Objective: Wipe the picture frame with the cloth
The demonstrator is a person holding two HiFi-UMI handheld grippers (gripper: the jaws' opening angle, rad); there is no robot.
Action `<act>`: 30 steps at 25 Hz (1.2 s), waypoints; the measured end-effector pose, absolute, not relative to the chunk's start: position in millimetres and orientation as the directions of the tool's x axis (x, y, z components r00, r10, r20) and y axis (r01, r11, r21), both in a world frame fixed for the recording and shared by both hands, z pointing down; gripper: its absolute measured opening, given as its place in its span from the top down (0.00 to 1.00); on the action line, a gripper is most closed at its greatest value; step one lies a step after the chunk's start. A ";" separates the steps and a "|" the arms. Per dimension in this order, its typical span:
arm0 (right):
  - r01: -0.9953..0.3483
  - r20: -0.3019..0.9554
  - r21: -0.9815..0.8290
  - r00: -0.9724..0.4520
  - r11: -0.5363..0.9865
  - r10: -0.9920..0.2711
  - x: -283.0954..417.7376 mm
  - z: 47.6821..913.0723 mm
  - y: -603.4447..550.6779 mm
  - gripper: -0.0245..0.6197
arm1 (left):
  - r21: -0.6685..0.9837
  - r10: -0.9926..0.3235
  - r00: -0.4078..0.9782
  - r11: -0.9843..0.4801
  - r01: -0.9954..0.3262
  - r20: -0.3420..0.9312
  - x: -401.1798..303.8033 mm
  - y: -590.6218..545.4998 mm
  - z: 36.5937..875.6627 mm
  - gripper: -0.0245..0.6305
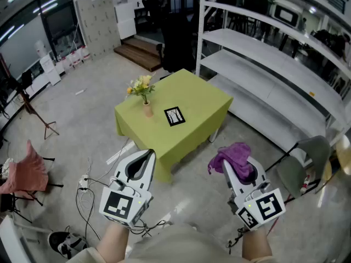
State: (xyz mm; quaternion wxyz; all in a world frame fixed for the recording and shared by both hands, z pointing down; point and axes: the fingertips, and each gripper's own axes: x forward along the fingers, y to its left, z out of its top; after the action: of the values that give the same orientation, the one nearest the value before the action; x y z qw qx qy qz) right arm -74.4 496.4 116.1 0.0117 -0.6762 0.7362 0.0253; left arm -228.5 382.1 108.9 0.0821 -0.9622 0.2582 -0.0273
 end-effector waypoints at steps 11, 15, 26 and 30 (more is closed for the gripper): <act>-0.998 -0.038 0.015 -0.068 0.067 -0.997 -57.0 120.5 508.4 0.80 | -0.155 -0.493 0.870 -0.860 -0.486 0.009 -218.0 396.8 119.1 0.95; -0.998 -0.031 0.008 -0.062 0.062 -0.998 -40.6 127.4 526.7 0.80 | -0.153 -0.476 0.879 -0.869 -0.470 0.002 -201.8 416.5 126.3 0.95; -0.995 -0.008 -0.001 -0.104 0.104 -0.995 -16.6 147.9 558.2 0.80 | -0.165 -0.488 0.873 -0.861 -0.480 0.006 -177.5 456.4 137.8 0.95; -0.991 -0.010 0.011 -0.135 0.135 -0.991 -14.4 154.3 548.0 0.80 | -0.168 -0.505 0.863 -0.850 -0.499 -0.003 -171.8 451.0 141.7 0.95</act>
State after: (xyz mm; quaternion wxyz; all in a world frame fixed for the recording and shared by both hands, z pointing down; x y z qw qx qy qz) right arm -14.4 548.0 154.3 0.0003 -0.6577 0.7533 0.0076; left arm -171.8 451.0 141.7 0.0820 -0.9616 0.2610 -0.0207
